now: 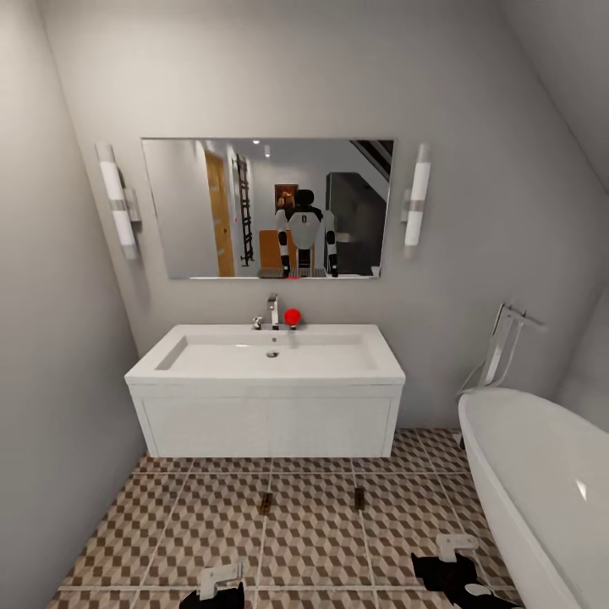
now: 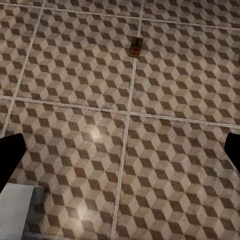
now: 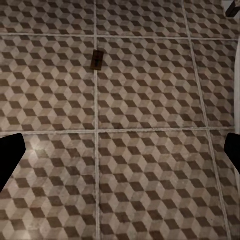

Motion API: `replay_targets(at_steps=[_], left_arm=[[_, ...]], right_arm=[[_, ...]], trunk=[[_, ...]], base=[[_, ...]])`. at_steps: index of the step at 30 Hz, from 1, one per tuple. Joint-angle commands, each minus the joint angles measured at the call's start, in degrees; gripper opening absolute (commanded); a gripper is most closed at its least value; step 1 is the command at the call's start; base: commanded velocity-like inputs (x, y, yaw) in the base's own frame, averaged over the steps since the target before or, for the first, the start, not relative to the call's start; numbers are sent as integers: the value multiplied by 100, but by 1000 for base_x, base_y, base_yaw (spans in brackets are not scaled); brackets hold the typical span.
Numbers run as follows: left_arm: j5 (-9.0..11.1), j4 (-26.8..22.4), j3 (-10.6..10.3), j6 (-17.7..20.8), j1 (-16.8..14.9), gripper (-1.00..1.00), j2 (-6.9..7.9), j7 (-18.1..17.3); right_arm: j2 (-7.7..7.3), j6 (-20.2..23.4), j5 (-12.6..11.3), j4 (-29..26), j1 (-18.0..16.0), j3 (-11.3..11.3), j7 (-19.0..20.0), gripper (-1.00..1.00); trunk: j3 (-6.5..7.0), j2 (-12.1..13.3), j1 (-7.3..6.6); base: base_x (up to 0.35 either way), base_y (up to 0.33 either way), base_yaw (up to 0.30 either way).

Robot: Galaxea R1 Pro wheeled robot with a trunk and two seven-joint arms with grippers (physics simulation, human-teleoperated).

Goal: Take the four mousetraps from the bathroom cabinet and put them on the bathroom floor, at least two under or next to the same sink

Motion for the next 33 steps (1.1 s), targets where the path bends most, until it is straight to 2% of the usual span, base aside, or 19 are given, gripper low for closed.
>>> replay_targets(at_steps=[1, 33], left_arm=[[52, 25, -50, -40, -11, 100, -4, 7], [44, 20, -51, -24, -9, 100, 11, -22]], right_arm=[[3, -38, -58, 25, -11, 50, 2, 100], [3, -42, -58, 25, -11, 50, 2, 100]], trunk=[[9, 33, -21], [583, 1317, -723]], base=[[0, 0, 0], [0, 0, 0]])
